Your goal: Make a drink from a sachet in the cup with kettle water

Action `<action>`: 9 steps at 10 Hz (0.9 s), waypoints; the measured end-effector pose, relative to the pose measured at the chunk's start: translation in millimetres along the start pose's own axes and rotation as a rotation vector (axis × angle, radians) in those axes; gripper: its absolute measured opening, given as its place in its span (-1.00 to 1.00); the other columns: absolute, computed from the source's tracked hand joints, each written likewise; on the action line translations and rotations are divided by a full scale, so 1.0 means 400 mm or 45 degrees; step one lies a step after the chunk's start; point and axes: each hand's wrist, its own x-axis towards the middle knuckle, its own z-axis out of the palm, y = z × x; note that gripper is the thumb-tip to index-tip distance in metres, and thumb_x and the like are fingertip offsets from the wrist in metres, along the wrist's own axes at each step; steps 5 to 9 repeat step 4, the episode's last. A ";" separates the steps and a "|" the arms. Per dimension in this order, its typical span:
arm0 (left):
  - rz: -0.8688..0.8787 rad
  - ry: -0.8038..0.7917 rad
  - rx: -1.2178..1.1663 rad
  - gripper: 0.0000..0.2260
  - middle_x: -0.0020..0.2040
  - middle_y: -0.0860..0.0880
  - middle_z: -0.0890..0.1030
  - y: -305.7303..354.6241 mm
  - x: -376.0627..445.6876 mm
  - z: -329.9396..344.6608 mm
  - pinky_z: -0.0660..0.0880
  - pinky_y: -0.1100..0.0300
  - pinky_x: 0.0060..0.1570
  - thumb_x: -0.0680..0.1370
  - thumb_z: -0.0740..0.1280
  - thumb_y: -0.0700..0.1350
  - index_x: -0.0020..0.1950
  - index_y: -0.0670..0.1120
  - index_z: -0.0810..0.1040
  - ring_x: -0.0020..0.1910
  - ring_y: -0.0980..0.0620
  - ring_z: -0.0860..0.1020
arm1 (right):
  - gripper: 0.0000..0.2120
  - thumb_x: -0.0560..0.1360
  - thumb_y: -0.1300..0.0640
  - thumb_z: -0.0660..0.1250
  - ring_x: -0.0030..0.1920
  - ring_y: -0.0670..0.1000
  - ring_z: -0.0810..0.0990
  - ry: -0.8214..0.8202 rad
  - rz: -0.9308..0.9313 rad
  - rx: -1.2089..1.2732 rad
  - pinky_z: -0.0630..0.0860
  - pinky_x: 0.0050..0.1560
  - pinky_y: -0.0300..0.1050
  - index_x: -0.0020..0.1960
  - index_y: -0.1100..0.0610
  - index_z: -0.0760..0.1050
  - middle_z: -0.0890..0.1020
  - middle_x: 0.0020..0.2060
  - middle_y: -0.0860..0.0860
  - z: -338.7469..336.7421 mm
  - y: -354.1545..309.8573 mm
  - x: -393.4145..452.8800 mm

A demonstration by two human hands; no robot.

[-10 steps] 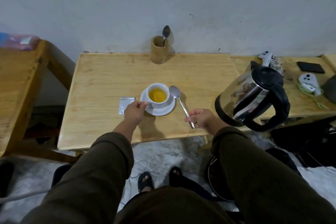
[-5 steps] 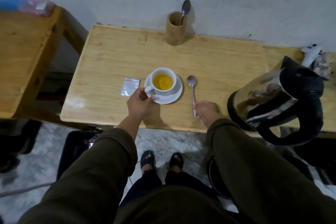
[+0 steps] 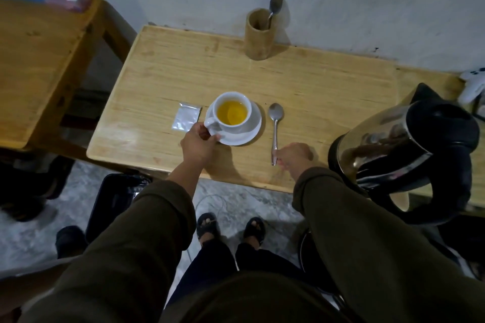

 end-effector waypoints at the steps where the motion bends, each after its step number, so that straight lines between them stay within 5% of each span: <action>1: 0.011 0.001 0.009 -0.67 0.13 -0.10 0.66 0.000 0.000 0.001 0.34 0.28 0.05 0.46 0.43 -0.11 0.19 -0.15 0.54 0.17 -0.05 0.58 | -0.71 0.32 0.05 0.51 -0.09 0.14 0.70 0.008 0.015 0.006 0.64 0.02 0.05 -0.18 0.29 0.61 0.71 -0.13 0.17 0.001 0.001 0.006; 2: 0.022 -0.026 0.021 -0.68 0.15 -0.10 0.65 0.000 -0.003 -0.008 0.37 0.22 0.12 0.49 0.39 -0.09 0.22 -0.15 0.51 0.20 -0.07 0.56 | -0.64 0.35 -0.05 0.47 -0.06 0.11 0.70 0.006 0.019 -0.064 0.63 0.05 0.00 -0.12 0.26 0.63 0.72 -0.11 0.13 0.001 0.002 -0.005; 4: 0.030 -0.059 -0.034 -0.62 0.21 -0.12 0.63 -0.025 -0.007 -0.043 0.38 0.10 0.28 0.53 0.33 -0.04 0.32 -0.08 0.40 0.26 -0.10 0.54 | -0.70 0.37 0.00 0.38 -0.10 0.15 0.68 0.118 -0.032 0.034 0.61 -0.03 -0.02 -0.45 0.13 0.46 0.70 -0.18 0.15 -0.006 0.007 -0.094; 9: 0.030 -0.059 -0.034 -0.62 0.21 -0.12 0.63 -0.025 -0.007 -0.043 0.38 0.10 0.28 0.53 0.33 -0.04 0.32 -0.08 0.40 0.26 -0.10 0.54 | -0.70 0.37 0.00 0.38 -0.10 0.15 0.68 0.118 -0.032 0.034 0.61 -0.03 -0.02 -0.45 0.13 0.46 0.70 -0.18 0.15 -0.006 0.007 -0.094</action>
